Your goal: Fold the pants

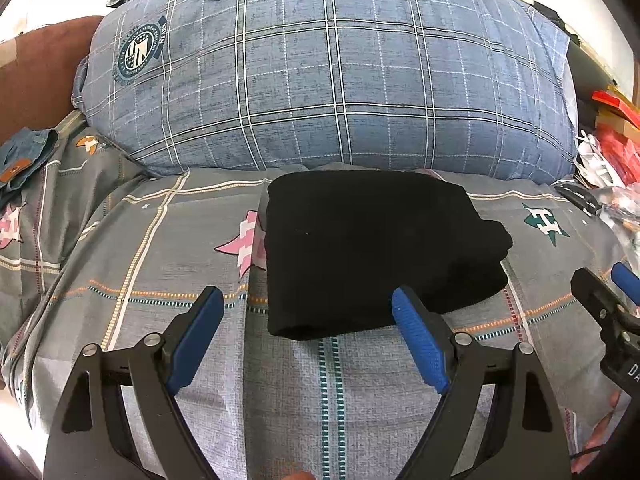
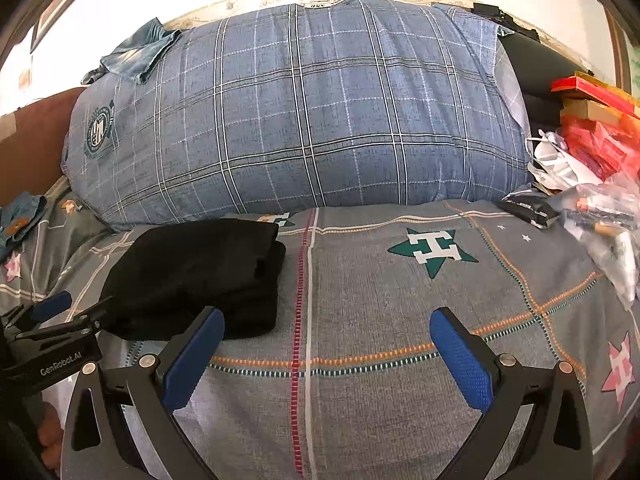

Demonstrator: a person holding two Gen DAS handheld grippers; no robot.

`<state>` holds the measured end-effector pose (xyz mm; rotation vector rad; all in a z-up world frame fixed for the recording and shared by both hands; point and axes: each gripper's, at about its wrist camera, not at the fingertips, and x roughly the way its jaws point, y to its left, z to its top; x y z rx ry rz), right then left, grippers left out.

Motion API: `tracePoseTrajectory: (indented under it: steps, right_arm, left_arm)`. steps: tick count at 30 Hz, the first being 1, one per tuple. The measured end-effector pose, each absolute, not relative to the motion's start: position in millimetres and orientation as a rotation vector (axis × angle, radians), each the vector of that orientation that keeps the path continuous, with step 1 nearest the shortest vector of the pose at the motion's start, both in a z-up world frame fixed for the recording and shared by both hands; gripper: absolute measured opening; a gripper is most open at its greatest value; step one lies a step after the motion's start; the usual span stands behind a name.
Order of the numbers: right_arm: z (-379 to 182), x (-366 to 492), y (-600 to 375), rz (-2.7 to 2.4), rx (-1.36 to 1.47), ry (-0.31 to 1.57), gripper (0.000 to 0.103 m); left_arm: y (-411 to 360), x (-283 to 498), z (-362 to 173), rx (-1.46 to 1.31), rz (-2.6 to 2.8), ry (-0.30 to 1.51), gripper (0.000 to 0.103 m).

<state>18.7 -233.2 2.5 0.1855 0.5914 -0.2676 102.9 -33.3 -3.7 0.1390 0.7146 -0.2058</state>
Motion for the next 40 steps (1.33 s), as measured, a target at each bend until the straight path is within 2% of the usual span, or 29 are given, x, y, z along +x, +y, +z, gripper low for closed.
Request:
tracePoseTrajectory:
  steps: [40]
  right_arm:
    - [-3, 20, -239, -0.29, 0.216, 0.62, 0.103]
  left_arm:
    - [-45, 95, -3, 0.163, -0.266, 0.699, 0.087]
